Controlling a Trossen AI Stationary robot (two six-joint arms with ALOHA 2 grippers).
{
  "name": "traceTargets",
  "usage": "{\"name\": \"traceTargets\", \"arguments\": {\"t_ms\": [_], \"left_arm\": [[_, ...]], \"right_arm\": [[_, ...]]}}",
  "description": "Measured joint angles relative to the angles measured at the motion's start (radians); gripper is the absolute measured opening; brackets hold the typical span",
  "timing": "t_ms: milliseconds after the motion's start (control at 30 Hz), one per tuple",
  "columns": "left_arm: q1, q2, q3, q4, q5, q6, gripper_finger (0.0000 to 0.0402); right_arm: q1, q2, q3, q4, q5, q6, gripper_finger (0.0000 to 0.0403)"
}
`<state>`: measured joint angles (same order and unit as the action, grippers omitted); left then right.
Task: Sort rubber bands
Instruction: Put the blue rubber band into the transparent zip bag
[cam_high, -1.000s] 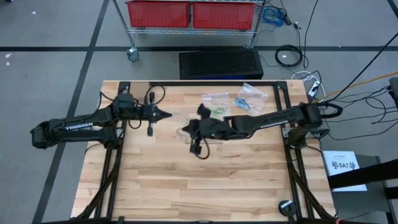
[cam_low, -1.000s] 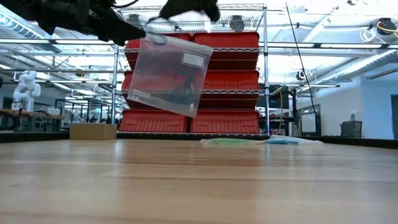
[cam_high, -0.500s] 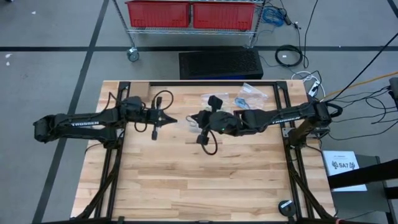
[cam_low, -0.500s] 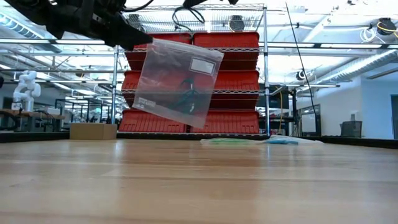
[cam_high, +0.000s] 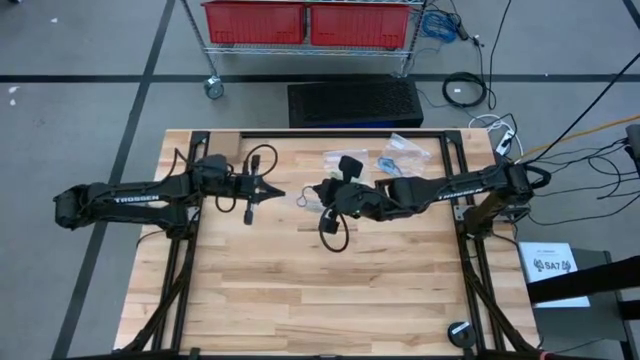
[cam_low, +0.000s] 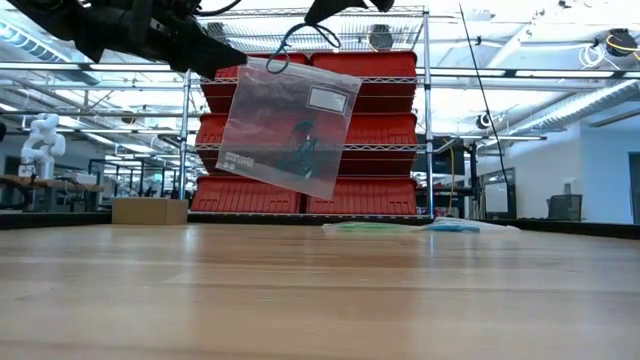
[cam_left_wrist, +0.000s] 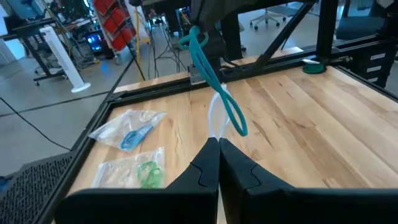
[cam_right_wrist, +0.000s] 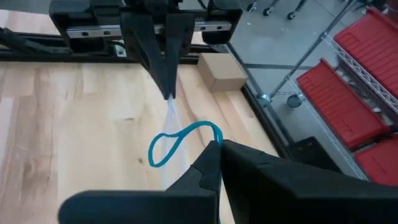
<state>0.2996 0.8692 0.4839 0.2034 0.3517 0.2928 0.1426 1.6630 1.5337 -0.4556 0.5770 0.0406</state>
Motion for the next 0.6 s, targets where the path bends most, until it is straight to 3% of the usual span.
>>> {"name": "traceTargets", "arguments": {"t_ms": [167, 600], "left_arm": [[0.0, 0.0, 0.0, -0.006, 0.0, -0.001, 0.0003], [-0.002, 0.0, 0.0, -0.002, 0.0, -0.007, 0.0003]], "right_arm": [[0.02, -0.017, 0.0, 0.0, 0.075, -0.026, 0.0], [0.023, -0.033, 0.0, -0.04, 0.072, -0.006, 0.0]]}}
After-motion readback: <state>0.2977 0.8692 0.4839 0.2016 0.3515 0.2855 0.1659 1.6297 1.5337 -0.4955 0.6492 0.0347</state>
